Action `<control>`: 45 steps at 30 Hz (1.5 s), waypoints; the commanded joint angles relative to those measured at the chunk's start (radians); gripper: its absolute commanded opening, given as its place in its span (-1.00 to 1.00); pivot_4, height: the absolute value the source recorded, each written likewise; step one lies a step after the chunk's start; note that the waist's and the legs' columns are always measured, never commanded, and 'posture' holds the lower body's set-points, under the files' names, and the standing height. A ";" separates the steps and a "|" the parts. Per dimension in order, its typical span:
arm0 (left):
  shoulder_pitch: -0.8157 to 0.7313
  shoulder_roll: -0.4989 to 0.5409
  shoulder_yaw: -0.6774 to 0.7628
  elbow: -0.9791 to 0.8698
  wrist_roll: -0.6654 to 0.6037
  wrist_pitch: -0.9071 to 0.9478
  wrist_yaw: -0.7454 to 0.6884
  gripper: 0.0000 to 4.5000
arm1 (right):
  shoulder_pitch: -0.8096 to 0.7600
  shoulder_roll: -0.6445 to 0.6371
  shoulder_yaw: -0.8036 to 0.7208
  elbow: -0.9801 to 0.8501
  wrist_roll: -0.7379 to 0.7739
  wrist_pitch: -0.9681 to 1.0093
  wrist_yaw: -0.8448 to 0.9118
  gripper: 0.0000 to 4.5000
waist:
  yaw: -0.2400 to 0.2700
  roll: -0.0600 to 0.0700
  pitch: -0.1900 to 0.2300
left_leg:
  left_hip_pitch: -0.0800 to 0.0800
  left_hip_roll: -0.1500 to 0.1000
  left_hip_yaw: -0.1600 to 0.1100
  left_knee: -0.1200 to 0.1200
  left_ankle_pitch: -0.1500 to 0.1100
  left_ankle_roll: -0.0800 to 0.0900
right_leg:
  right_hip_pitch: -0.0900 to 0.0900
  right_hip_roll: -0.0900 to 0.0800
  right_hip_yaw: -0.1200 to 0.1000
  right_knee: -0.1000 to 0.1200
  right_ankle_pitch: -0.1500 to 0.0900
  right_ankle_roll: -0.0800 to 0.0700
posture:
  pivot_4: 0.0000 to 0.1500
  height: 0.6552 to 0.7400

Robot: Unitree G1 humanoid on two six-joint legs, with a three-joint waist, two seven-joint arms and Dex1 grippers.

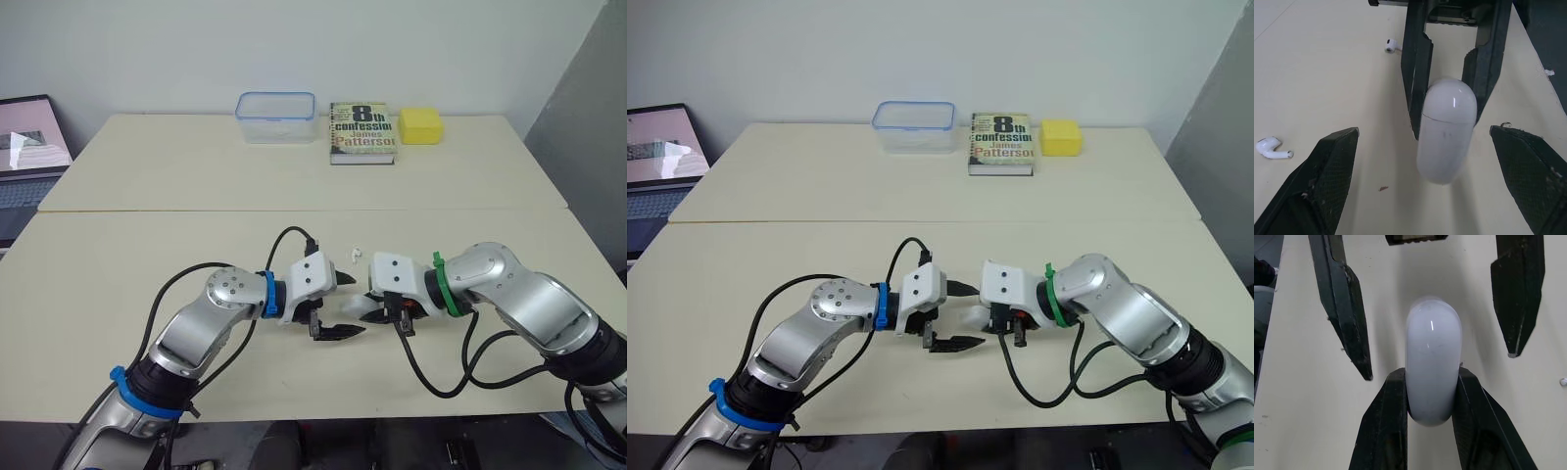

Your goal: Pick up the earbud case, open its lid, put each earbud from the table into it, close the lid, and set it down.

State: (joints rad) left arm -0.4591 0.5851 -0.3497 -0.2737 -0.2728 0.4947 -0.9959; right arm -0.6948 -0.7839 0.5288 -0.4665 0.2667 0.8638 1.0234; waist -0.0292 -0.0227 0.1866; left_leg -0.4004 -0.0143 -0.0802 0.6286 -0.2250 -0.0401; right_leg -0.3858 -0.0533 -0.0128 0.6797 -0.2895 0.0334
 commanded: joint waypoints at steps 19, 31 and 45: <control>-0.008 -0.002 -0.009 -0.056 -0.005 0.002 -0.039 -0.37 | -0.025 -0.010 -0.026 -0.040 -0.021 -0.012 0.027 -0.65 | 0.000 0.000 0.000 | 0.000 0.000 0.000 0.000 0.000 0.000 | 0.000 0.000 0.000 0.000 0.000 0.000 | 1.00 0.97; -0.037 0.007 0.029 -0.058 -0.007 -0.007 -0.031 0.47 | -0.014 -0.013 -0.028 -0.029 -0.028 -0.022 0.041 -0.65 | 0.000 0.000 0.000 | 0.000 0.000 0.000 0.000 0.000 0.000 | 0.000 0.000 0.000 0.000 0.000 0.000 | 1.00 0.97; -0.011 0.030 0.014 -0.065 0.004 0.000 -0.045 0.47 | -0.005 -0.010 -0.027 -0.015 -0.054 -0.042 0.053 -0.65 | 0.000 0.000 0.000 | 0.000 0.000 0.000 0.000 0.000 0.000 | 0.000 0.000 0.000 0.000 0.000 0.000 | 1.00 0.97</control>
State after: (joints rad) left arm -0.4690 0.6146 -0.3453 -0.3056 -0.2639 0.4965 -1.0390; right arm -0.6948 -0.7898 0.5206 -0.4667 0.2164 0.8377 1.0692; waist -0.0294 -0.0227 0.1865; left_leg -0.4003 -0.0143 -0.0801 0.6291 -0.2250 -0.0401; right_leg -0.3857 -0.0533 -0.0124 0.6801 -0.2895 0.0333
